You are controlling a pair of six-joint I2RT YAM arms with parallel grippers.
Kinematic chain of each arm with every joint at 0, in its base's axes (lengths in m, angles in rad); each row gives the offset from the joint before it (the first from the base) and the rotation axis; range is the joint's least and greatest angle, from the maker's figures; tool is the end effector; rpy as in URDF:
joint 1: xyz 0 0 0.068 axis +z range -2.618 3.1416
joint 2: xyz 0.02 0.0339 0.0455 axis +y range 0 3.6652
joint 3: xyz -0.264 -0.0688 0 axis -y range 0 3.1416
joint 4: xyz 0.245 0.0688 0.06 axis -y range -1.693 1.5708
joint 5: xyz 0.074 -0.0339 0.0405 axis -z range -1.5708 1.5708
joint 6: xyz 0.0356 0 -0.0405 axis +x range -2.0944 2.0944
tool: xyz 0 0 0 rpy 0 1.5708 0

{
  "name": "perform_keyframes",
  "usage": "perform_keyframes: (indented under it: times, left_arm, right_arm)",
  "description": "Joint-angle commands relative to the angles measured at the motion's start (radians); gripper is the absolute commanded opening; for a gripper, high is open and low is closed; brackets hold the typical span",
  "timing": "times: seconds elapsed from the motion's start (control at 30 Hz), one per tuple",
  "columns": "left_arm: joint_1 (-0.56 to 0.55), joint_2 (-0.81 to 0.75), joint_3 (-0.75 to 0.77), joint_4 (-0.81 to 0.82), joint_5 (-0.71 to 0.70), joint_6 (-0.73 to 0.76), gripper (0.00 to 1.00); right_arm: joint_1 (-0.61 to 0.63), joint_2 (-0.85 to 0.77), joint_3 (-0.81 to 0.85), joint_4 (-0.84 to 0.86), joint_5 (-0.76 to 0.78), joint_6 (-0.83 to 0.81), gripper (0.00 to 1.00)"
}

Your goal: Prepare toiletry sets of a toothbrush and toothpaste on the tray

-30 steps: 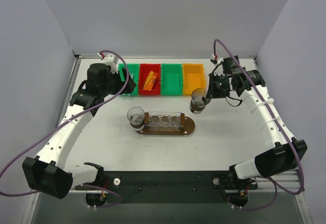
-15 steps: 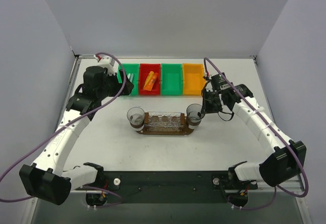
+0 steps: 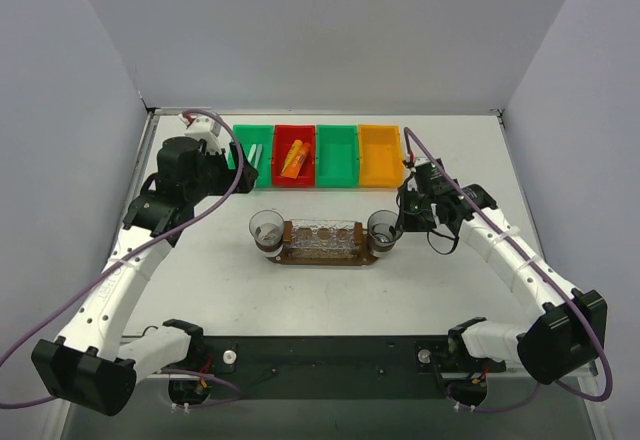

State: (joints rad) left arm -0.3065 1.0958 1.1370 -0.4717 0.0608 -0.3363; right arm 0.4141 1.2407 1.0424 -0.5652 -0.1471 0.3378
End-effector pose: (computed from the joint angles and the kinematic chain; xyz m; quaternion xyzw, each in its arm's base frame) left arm 0.2292 -0.0748 0.3726 0.0039 0.8416 -0.1947 0.5038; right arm 0.2408 0.1115 0.2983 -0.0638 0.9154 0.2067 0.3395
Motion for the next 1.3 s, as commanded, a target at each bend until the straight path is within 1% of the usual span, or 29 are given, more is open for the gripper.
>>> perform_keyframes:
  times: [0.0, 0.33, 1.27]
  left_arm:
    - [-0.013, -0.031, 0.003, -0.007, -0.019, 0.031, 0.84]
    - [-0.029, -0.042, 0.007, -0.016, -0.032, 0.046, 0.84]
    - [-0.028, -0.034, 0.007, -0.016, -0.039, 0.045, 0.84]
  right_arm:
    - [0.008, -0.044, -0.018, 0.099, 0.015, 0.027, 0.00]
    - [0.025, -0.026, -0.051, 0.142, 0.007, 0.033, 0.00]
    - [0.045, 0.031, -0.068, 0.162, 0.011, 0.000, 0.00]
